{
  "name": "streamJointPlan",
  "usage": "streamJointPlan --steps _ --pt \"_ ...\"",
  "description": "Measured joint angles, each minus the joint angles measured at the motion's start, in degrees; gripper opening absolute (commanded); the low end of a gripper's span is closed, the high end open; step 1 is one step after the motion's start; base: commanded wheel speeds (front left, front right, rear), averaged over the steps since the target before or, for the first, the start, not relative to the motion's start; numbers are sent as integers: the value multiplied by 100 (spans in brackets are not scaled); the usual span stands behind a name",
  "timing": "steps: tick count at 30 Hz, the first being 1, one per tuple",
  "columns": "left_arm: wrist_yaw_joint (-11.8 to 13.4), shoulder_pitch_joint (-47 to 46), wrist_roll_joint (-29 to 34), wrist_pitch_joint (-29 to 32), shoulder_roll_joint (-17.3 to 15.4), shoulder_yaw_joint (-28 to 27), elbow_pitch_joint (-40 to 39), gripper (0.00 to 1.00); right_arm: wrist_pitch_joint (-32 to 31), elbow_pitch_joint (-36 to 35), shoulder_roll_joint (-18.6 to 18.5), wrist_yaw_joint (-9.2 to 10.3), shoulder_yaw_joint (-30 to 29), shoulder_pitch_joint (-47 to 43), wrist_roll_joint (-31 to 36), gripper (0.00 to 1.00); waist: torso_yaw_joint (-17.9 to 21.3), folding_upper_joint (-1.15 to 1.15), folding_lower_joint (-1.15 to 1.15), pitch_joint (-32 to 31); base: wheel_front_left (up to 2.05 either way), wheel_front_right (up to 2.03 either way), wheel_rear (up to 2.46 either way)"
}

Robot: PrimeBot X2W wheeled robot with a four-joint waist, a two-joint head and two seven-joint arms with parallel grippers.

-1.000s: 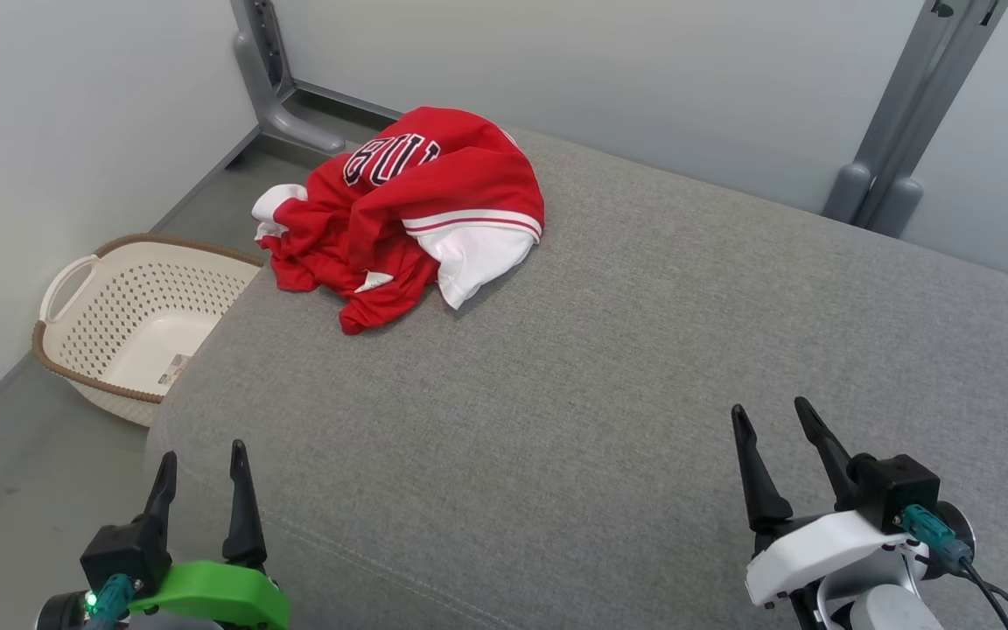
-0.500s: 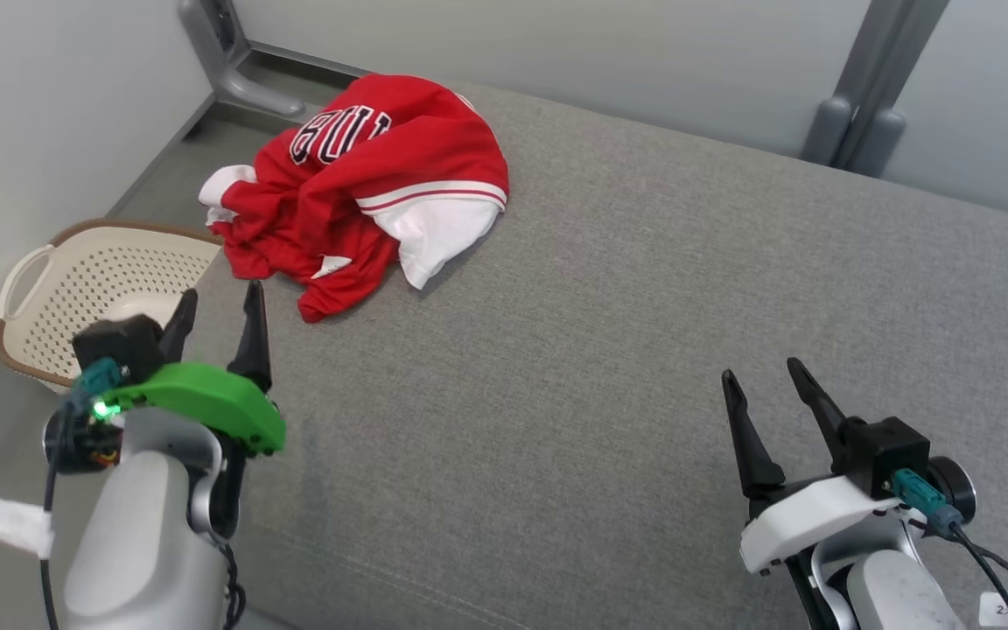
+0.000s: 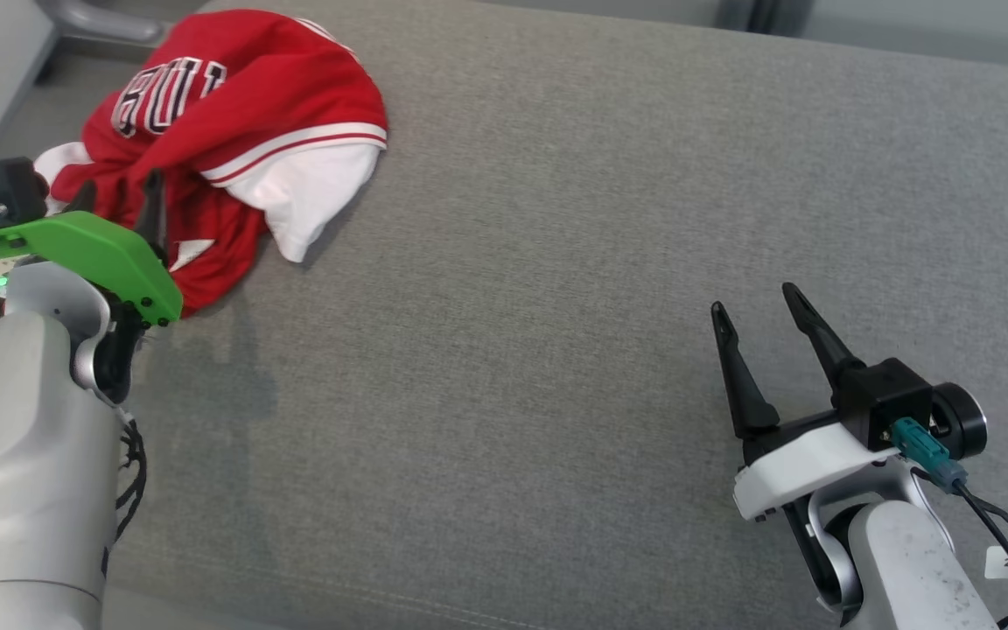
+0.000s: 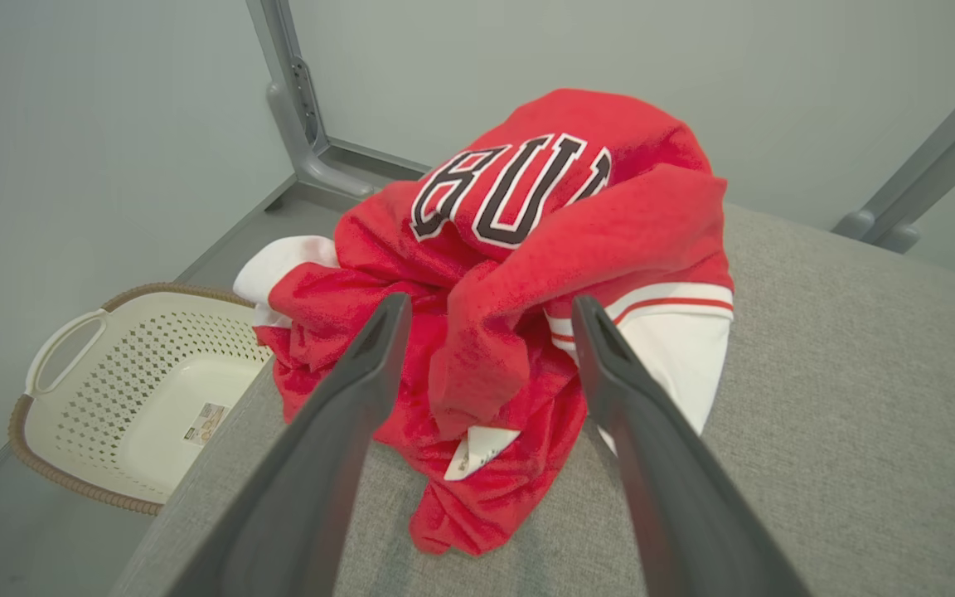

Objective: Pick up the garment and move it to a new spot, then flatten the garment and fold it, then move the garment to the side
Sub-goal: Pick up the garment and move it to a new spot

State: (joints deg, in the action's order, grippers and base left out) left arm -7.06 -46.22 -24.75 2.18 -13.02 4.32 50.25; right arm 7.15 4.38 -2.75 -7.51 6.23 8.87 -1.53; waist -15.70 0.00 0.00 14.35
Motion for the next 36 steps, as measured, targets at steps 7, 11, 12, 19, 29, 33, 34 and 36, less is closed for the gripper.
streamJointPlan --steps 7,11,12,19,29,33,34,36 --pt "120 -316 -35 236 -407 -57 633 100 -33 -163 -2 0 19 38 20 100 552 0 0 405 0 0 0" --pt "326 -455 14 42 -610 -102 805 0 -31 -175 -3 0 18 24 -14 100 841 0 0 555 0 0 0" --pt "363 -504 -8 -33 -612 -145 834 0 -25 -168 -3 0 13 22 -24 100 905 0 0 586 0 0 0" --pt "431 -664 -71 -722 -636 -240 853 0 69 -3 -3 0 96 -16 -207 100 1129 0 0 488 0 0 0" --pt "218 -1202 126 -966 -646 156 371 0 346 508 -1 0 332 -136 -677 100 1200 0 0 -334 0 0 0" --pt "143 -1567 116 -822 -433 327 -10 0 427 639 -3 0 331 -162 -814 100 1290 0 0 -693 0 0 0" --pt "116 -1640 116 -778 -380 379 -97 0 449 658 -1 0 320 -169 -827 100 1323 0 0 -755 0 0 0" --pt "84 -1786 97 -717 -245 495 -336 0 469 711 -1 0 290 -191 -865 100 1444 0 0 -875 0 0 0"
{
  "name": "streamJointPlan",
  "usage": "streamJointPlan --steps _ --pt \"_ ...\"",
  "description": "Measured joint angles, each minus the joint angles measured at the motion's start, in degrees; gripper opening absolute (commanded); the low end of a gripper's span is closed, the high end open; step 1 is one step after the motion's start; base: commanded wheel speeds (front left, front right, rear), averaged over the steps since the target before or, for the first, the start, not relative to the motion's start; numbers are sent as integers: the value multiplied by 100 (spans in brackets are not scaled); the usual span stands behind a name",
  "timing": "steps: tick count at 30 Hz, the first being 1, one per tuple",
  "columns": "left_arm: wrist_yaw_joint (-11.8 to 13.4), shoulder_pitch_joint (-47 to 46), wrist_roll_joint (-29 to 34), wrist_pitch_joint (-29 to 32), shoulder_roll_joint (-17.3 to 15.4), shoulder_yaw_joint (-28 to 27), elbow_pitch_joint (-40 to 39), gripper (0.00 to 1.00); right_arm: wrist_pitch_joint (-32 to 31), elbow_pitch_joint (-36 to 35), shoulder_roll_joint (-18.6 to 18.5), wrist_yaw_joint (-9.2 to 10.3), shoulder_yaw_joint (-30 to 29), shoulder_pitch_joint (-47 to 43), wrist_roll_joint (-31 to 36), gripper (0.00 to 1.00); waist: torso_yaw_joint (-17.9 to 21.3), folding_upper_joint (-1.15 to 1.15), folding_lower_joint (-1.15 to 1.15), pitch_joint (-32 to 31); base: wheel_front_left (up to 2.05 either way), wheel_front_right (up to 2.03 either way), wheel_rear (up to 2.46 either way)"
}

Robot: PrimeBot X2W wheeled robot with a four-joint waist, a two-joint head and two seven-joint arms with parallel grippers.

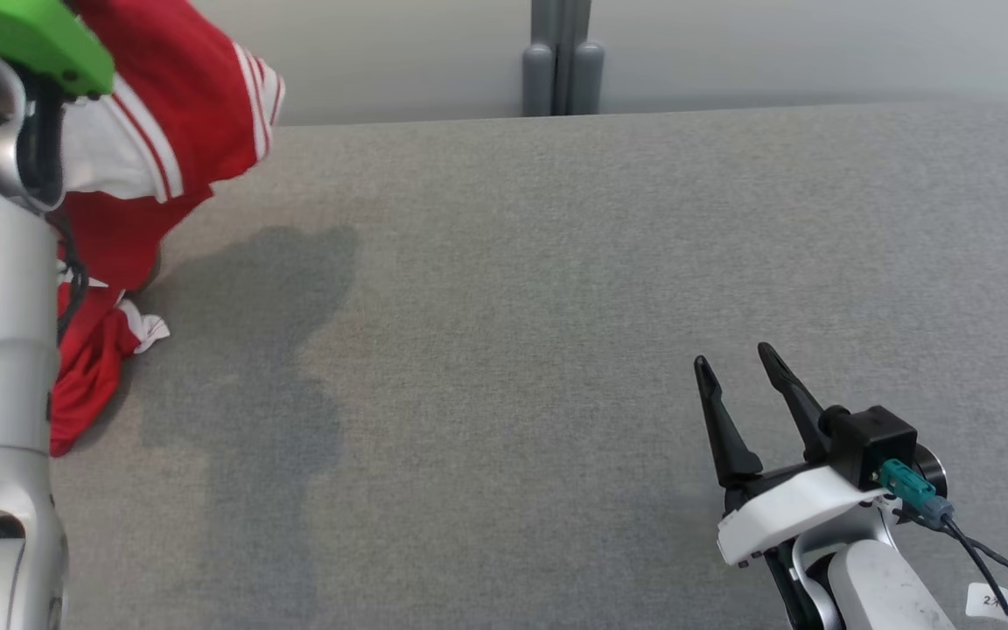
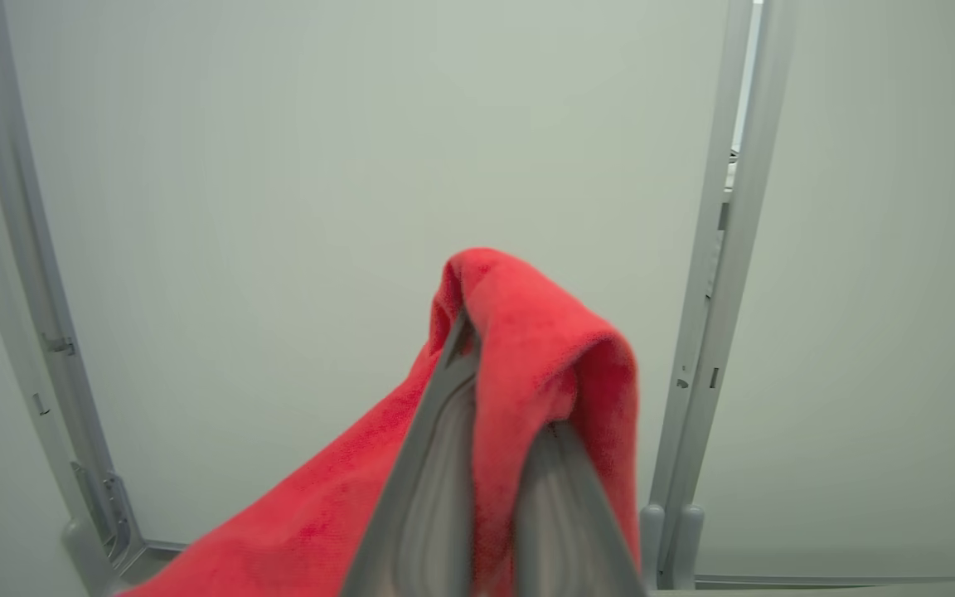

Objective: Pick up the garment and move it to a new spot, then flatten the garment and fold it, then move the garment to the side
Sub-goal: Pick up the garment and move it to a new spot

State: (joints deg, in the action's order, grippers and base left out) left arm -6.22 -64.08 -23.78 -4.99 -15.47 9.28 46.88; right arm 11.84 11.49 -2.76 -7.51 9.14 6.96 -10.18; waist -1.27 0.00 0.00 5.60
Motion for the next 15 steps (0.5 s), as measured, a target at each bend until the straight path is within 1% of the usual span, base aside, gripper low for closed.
streamJointPlan --steps 3,10,12,15 --pt "-42 -107 -27 92 221 196 -332 0 37 52 -3 0 -36 -70 -21 100 213 0 0 -122 0 0 0" --pt "-89 -197 -280 220 864 624 -1184 0 65 47 -4 0 -66 -80 -33 100 839 0 0 -255 0 0 0" --pt "-90 -194 -372 223 973 755 -1377 0 88 43 -3 0 -70 -77 -64 100 1011 0 1 -265 0 0 0" --pt "-92 -74 -235 214 1076 1128 -1547 0 98 31 -7 0 -64 -73 -99 100 1270 0 1 -252 0 0 0"
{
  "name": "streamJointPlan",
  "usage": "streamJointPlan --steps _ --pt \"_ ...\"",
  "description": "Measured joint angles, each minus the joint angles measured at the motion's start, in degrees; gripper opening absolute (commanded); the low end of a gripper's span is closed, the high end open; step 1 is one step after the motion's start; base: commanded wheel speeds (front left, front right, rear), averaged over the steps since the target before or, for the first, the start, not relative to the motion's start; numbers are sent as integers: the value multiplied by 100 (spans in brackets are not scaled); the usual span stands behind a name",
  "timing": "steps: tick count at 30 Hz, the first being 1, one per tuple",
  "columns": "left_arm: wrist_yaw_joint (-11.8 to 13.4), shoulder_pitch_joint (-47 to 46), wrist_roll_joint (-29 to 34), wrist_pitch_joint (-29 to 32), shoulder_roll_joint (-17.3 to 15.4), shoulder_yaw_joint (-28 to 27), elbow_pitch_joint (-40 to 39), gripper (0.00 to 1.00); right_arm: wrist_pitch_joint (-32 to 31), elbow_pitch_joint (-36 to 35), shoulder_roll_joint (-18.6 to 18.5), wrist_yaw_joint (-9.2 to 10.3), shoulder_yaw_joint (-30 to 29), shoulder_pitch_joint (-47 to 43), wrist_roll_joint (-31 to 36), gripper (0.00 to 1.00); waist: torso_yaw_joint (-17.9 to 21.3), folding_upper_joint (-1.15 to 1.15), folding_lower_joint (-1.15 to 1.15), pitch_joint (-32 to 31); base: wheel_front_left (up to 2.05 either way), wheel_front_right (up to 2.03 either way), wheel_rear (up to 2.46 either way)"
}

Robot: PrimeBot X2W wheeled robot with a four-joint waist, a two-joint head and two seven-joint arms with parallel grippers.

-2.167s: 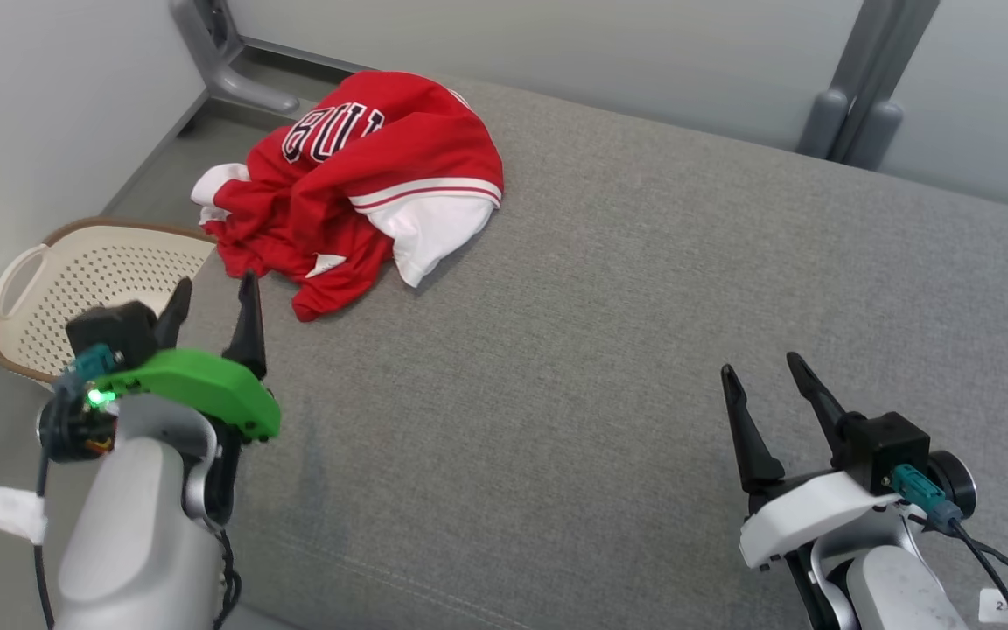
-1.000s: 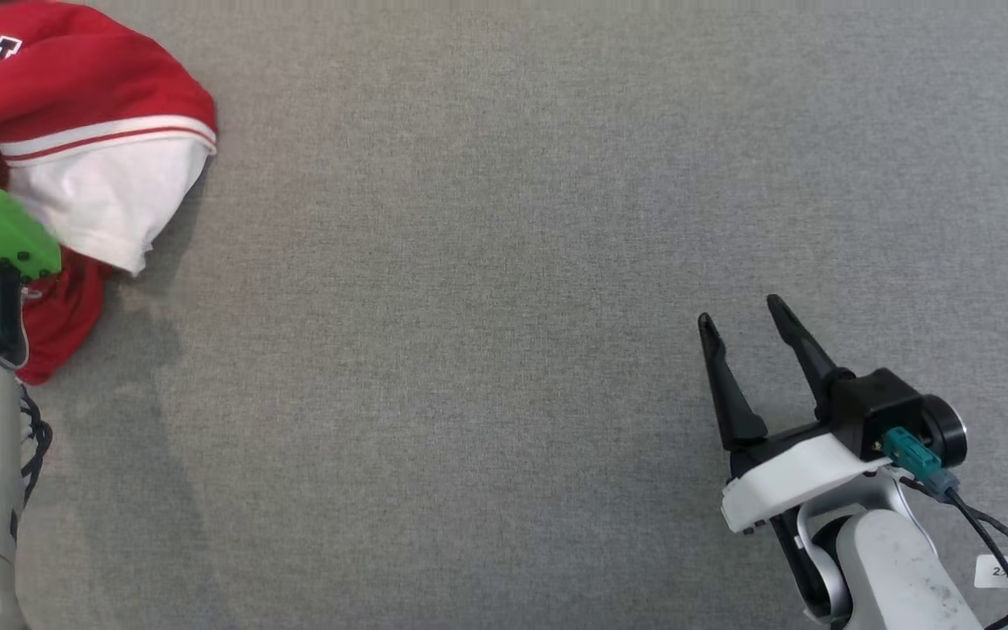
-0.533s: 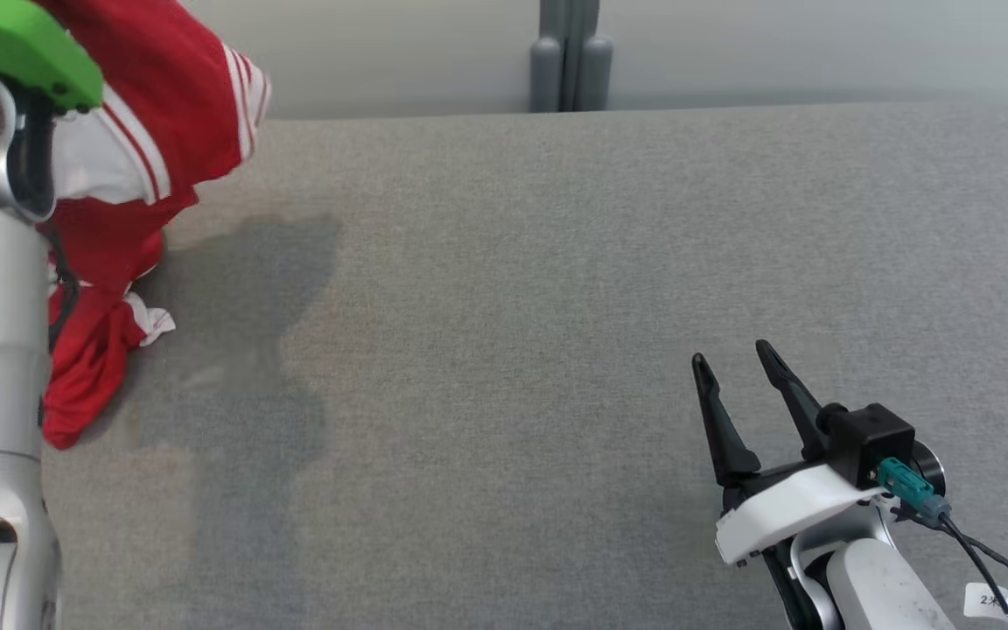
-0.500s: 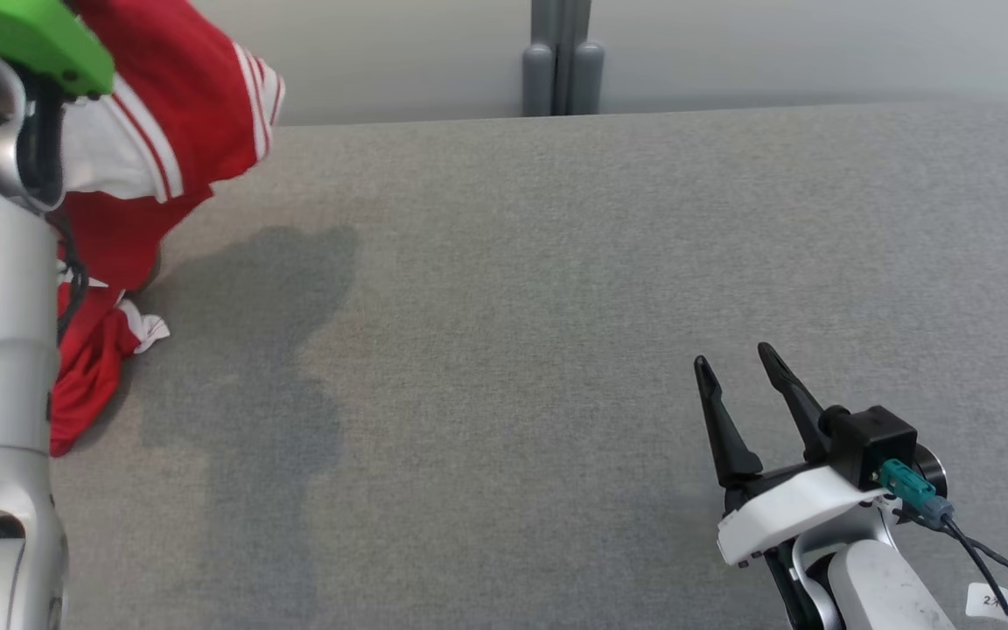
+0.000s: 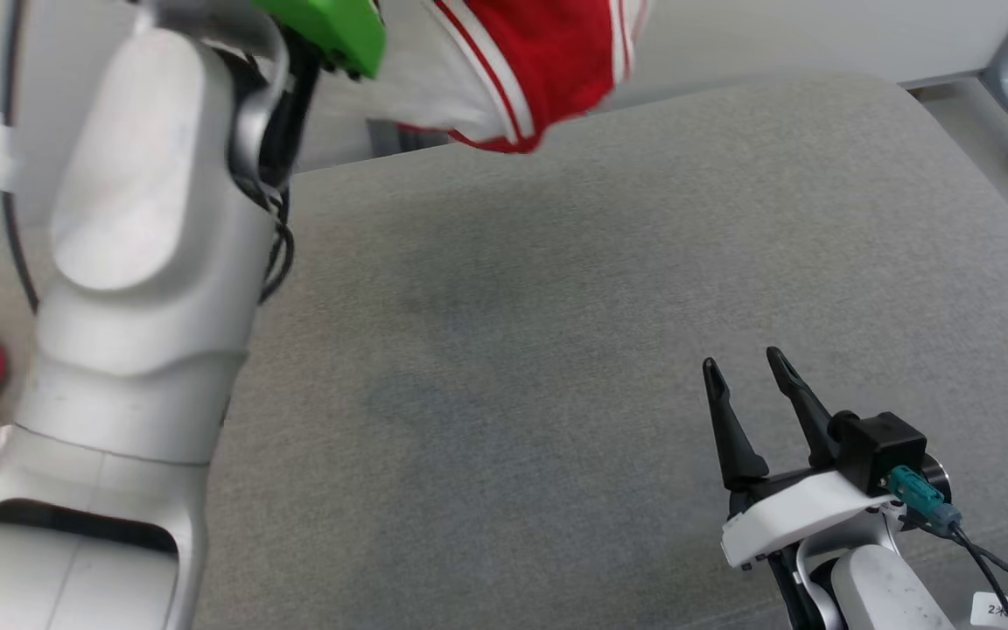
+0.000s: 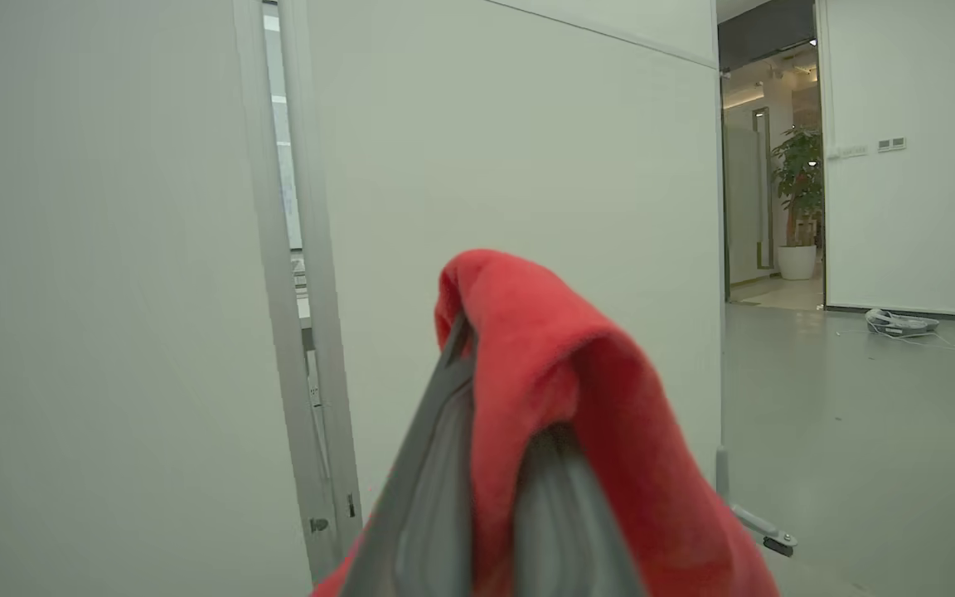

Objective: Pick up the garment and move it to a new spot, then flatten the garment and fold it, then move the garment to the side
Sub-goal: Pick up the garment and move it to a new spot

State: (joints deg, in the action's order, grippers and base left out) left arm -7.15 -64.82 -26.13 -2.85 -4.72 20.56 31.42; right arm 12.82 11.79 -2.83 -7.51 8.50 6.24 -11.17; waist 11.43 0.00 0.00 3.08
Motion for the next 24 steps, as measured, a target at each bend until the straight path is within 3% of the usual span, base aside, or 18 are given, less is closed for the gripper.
streamJointPlan --steps 6,13,14,15,20,24 --pt "11 1029 -100 -54 163 581 387 0 75 19 -1 0 3 105 -110 100 437 0 0 143 0 0 0" --pt "38 2006 -123 -89 187 1094 1340 0 149 71 1 0 -22 176 -191 100 626 0 0 465 0 0 0" --pt "38 2085 -122 -151 186 1110 1427 43 162 88 -2 0 -27 182 -211 100 626 0 0 497 0 0 0" --pt "37 2169 -135 -238 185 1111 1507 100 167 108 -2 0 -35 189 -222 100 614 0 0 525 0 0 0" --pt "27 2575 -334 -880 132 931 1569 100 190 148 1 0 -64 207 -212 100 426 0 0 565 0 0 0" --pt "15 3005 -509 -1167 -42 686 1165 100 192 144 4 0 -156 192 -121 100 205 0 0 503 0 0 0"
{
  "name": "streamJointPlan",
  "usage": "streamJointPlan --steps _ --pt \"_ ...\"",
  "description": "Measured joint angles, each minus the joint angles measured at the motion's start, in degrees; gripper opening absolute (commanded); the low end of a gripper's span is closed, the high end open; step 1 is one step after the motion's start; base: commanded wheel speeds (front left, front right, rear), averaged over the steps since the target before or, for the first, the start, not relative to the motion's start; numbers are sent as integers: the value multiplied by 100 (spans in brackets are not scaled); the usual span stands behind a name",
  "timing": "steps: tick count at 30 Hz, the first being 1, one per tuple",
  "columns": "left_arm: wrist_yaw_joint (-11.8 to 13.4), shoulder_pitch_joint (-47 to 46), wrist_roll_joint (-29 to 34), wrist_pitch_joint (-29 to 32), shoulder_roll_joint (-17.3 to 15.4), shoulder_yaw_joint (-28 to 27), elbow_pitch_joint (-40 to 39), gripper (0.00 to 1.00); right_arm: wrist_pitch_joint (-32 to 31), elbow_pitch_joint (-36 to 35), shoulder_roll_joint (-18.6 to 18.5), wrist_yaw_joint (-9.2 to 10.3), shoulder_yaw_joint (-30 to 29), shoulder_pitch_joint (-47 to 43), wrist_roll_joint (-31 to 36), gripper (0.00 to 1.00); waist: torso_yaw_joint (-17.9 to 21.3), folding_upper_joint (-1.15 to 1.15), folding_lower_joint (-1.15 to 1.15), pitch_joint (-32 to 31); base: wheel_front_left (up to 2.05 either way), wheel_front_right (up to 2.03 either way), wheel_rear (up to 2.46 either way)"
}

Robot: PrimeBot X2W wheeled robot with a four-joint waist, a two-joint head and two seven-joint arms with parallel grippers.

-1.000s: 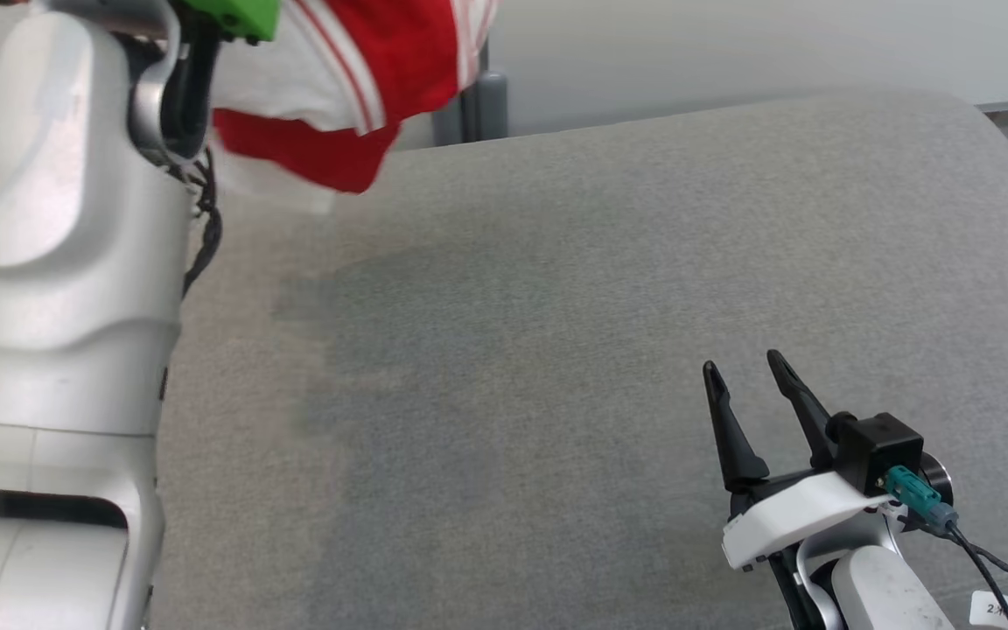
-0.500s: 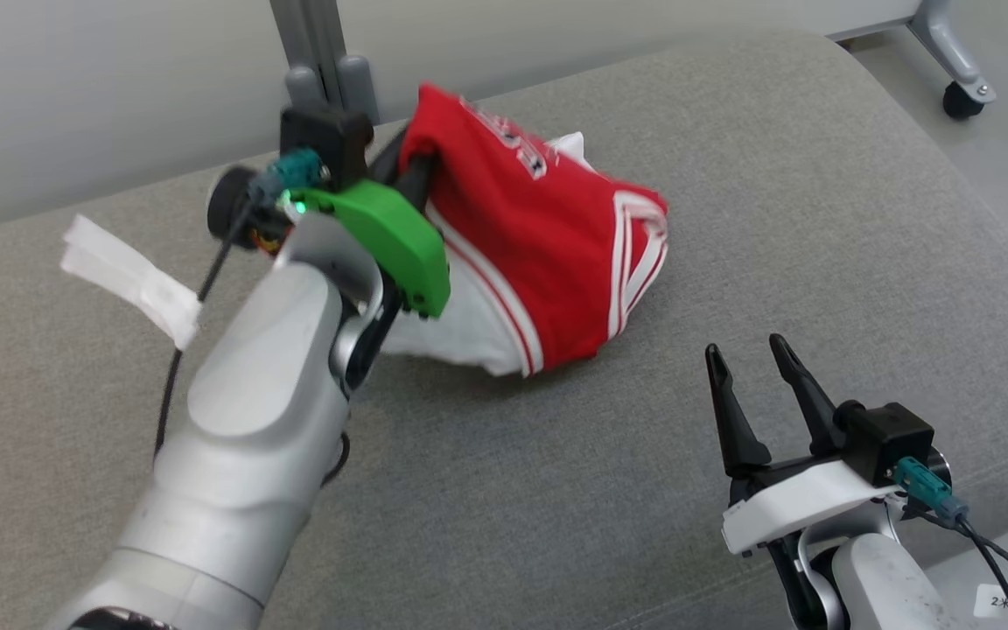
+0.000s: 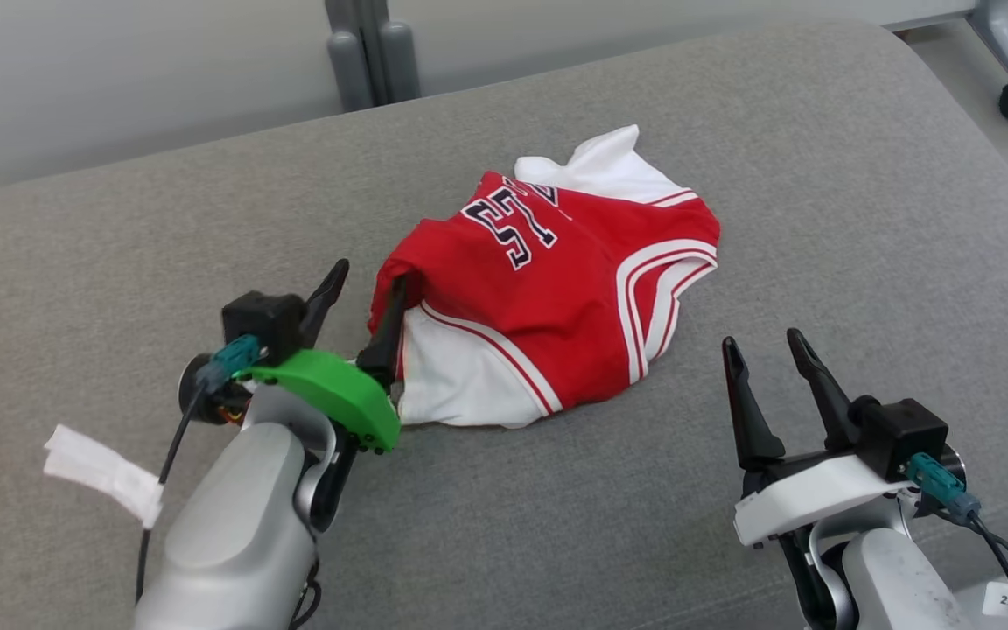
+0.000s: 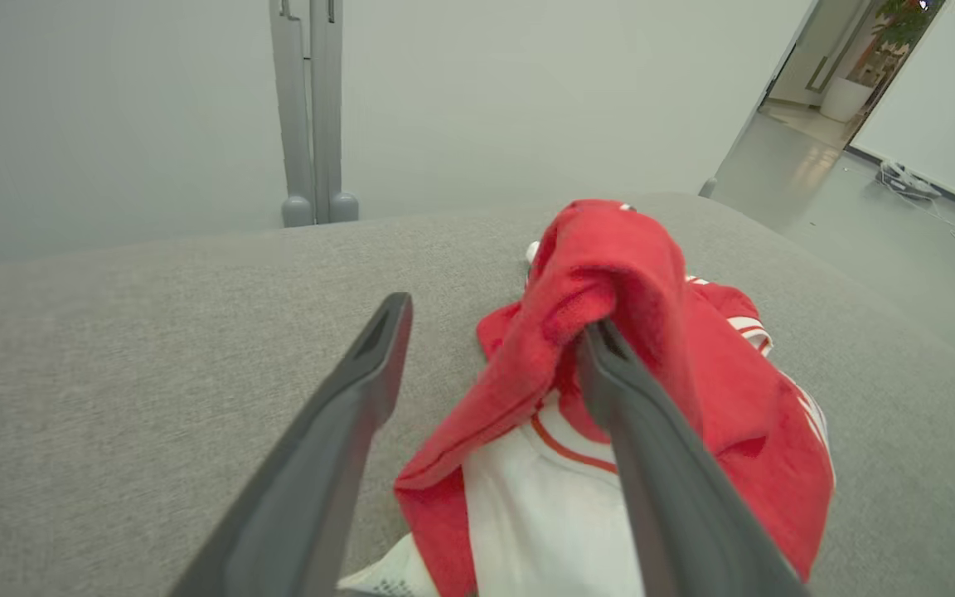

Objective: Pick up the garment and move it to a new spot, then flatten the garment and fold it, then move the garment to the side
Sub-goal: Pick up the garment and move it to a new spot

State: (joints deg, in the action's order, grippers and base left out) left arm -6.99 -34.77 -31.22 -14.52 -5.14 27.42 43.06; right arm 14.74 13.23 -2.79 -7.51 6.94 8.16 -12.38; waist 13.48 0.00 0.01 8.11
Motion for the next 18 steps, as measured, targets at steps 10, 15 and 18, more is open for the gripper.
streamJointPlan --steps 10,15,18 --pt "165 1772 432 -62 -396 -1346 -2371 100 -85 -63 -1 0 -218 -217 187 100 -660 0 0 -327 0 0 0" --pt "171 2437 620 -63 -327 -1818 -2787 100 -155 -102 -1 0 -303 -336 209 100 -915 0 0 -568 0 0 0" --pt "171 2685 711 -62 -309 -1983 -2861 100 -183 -129 -1 0 -361 -402 226 100 -1042 0 0 -685 0 0 0"
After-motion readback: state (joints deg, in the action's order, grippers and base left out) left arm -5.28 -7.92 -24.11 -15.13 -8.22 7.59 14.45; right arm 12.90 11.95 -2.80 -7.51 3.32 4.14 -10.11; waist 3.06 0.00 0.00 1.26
